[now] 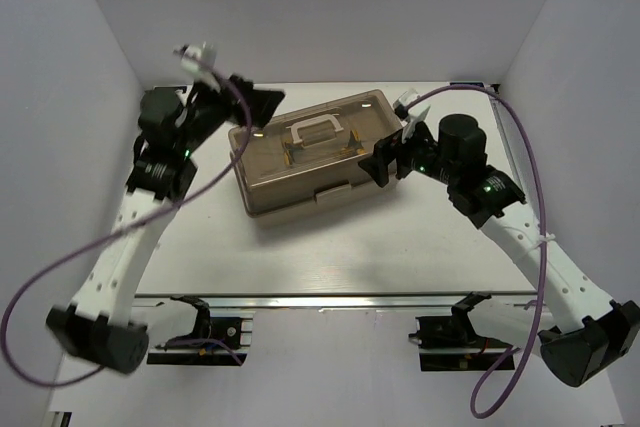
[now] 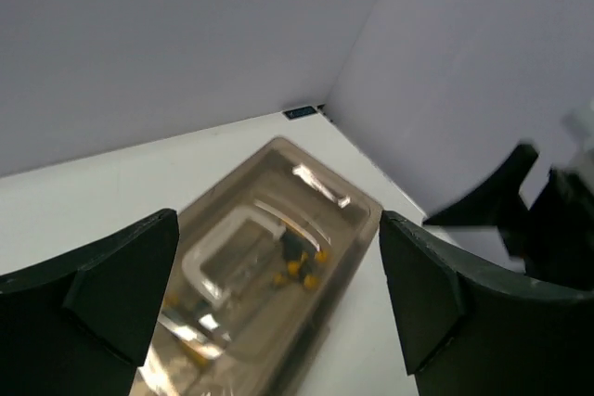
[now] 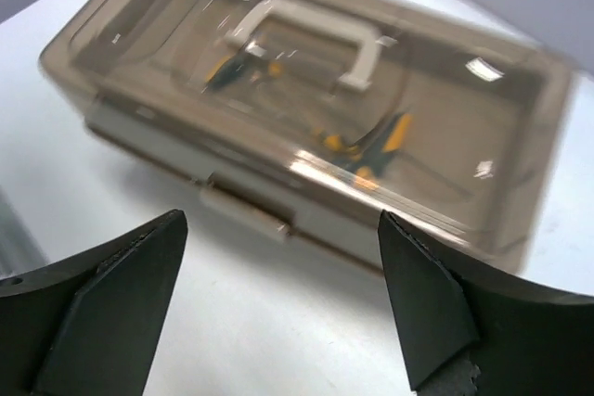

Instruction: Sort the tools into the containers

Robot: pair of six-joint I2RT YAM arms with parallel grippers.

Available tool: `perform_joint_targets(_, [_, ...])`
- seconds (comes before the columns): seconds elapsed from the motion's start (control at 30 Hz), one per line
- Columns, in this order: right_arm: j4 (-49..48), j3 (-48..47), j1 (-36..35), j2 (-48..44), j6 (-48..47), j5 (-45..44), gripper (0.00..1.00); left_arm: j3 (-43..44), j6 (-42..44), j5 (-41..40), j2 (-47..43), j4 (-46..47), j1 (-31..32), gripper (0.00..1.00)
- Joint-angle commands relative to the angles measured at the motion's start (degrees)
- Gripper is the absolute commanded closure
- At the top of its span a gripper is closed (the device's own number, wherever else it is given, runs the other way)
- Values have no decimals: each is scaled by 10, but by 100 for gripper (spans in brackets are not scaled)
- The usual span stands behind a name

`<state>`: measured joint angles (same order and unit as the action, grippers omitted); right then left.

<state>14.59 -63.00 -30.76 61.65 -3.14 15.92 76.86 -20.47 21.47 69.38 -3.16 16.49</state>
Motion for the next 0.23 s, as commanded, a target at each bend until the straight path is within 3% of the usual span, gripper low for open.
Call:
perform_joint_targets(0.0, [47, -58, 2, 15, 9, -95, 11, -95, 18, -23, -99, -47, -7, 2])
perform_joint_targets(0.2, [77, -122, 2, 51, -9, -157, 11, -173, 8, -37, -182, -84, -7, 2])
